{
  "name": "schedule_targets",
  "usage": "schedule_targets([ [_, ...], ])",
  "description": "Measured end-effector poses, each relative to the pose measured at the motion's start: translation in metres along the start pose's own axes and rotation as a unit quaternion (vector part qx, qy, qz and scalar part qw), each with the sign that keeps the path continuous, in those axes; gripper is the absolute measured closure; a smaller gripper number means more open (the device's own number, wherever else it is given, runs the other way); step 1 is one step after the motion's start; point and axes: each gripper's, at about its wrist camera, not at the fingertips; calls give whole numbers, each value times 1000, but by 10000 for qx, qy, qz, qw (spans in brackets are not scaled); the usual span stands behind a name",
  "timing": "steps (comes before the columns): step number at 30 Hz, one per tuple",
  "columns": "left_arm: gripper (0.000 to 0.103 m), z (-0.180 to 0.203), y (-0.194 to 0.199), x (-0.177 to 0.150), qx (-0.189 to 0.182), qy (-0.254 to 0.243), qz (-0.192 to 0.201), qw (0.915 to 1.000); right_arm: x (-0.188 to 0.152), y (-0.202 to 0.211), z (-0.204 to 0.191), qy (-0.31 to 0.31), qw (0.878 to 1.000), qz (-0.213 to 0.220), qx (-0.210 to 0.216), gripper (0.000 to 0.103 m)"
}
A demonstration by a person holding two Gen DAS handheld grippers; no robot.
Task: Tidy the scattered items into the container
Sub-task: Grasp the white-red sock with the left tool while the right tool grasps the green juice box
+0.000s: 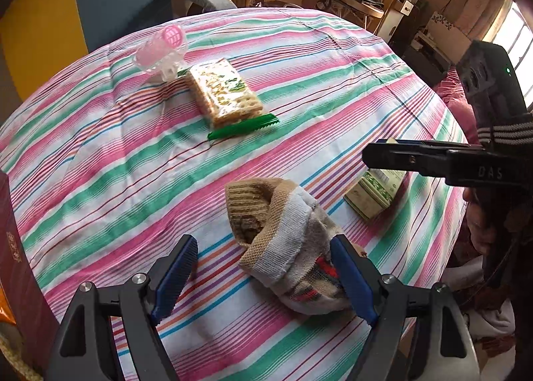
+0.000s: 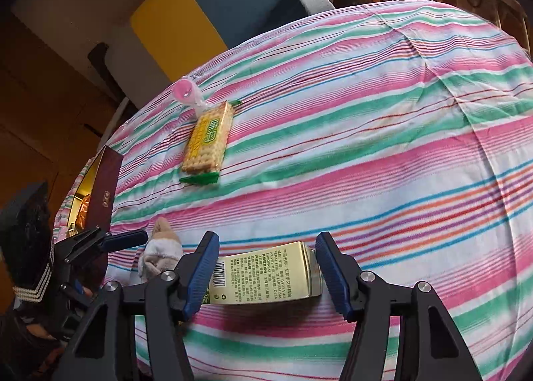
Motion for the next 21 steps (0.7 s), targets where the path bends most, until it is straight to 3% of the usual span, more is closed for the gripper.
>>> schedule_targets([
  [6, 19, -34, 19, -24, -9, 427, 2, 9991, -34, 5, -21, -287, 9988, -98, 387, 34],
  [12, 21, -61, 34, -48, -624, 1280, 61, 9898, -66, 14, -39, -344, 9981, -22, 515, 30],
  [15, 21, -48, 41, -49, -379, 1109, 290, 9927, -81, 15, -55, -41, 9989, -102, 462, 30],
  [21, 21, -28, 41, -43, -353, 925, 416, 9942, -93, 36, -65, 221, 9995, 225, -12, 29],
])
Point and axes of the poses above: each gripper's, at about its wrist camera, not at the fingertips, and y roughly against the way its jaws point, z to its right, x to its top, and after that the axes turned 1 degree about z, right-handed
